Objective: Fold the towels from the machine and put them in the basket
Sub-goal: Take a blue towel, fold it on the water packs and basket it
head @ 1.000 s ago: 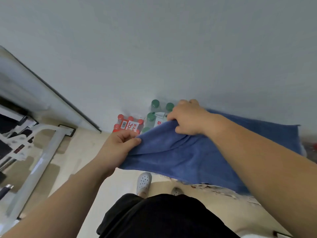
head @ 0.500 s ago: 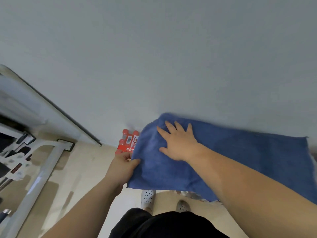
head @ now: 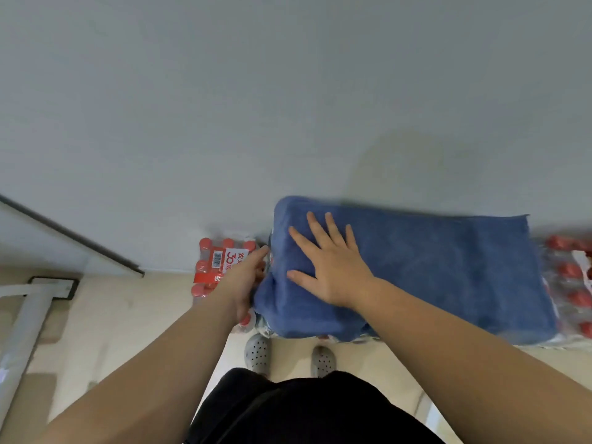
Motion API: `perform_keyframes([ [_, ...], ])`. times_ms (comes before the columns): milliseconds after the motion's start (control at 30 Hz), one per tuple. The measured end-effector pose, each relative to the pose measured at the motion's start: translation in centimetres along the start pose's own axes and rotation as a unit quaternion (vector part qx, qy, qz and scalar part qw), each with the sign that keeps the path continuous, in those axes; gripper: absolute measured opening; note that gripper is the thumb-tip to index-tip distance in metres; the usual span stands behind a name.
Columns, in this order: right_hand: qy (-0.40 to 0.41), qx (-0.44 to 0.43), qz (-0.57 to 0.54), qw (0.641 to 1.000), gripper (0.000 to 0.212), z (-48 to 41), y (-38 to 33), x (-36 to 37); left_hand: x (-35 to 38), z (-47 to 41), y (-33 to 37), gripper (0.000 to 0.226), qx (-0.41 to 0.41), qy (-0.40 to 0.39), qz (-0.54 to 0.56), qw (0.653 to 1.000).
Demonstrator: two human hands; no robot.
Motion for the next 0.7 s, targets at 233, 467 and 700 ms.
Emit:
perform_keyframes([
  [233, -0.060, 0.038, 0.003, 0.997, 0.089, 2.0, 1.6, 1.8, 1.4, -2.5, 1.8, 0.031, 0.004, -0.017, -0.061, 0.998],
  [467, -0.026, 0.050, -0.019, 0.998, 0.084, 1.9, 1.5, 0.5, -1.1, -3.0, 3.6, 0.024, 0.060, 0.011, 0.009, 0.998],
  [700, 0.176, 0.034, -0.024, 0.984, 0.036, -2.5, -3.6, -5.8, -2.5, -0.4, 6.7, 0.011, 0.249, 0.032, -0.050, 0.967],
])
Point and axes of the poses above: each hand's wrist, its own z-axis away from the middle knuckle, its own x-axis out of the palm, y = z × x, the point moved 7 cm from there along -z, towards the middle knuckle, and after that the axes turned 14 degrees about y, right-handed, at the moved point
